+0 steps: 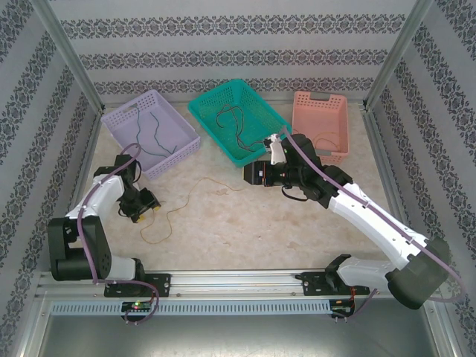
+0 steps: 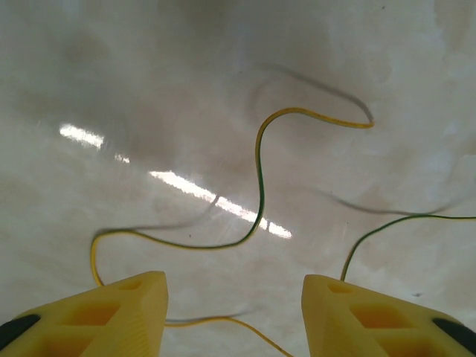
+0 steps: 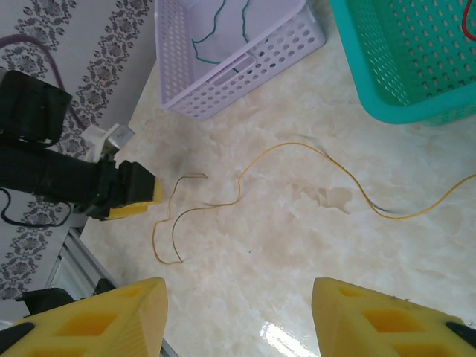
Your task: Untangle the cables
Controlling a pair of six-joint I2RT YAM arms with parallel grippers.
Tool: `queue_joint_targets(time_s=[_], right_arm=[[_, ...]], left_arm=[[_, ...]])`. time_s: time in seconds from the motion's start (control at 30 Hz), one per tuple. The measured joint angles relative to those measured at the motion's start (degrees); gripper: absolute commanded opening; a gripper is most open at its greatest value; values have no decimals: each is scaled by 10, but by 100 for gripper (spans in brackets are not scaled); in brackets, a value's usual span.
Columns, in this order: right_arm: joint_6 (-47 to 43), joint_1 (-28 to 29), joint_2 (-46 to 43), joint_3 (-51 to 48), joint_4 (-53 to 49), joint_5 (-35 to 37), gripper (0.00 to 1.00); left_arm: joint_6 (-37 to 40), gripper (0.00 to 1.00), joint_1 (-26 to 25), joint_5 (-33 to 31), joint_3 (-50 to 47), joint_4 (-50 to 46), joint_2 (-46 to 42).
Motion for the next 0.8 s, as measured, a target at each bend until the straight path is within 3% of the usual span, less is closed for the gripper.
queue_joint_targets(time_s=[0.13, 0.3, 0.5, 0.6, 0.8], right_arm=[[1, 0, -1, -4, 1, 4, 54], [27, -7, -2, -37, 0, 38, 54], [87, -42, -1, -85, 4, 90, 55], [115, -65, 4, -99, 11, 113, 55], [153, -120, 39, -111, 40, 160, 55]], left_arm=[[17, 46, -7, -5, 0, 34, 28], [27, 34, -16, -10, 0, 66, 77], [21, 0, -34, -23, 0, 91, 101], [14, 0, -43, -25, 0, 96, 81], [-5, 0, -61, -10, 1, 83, -40]])
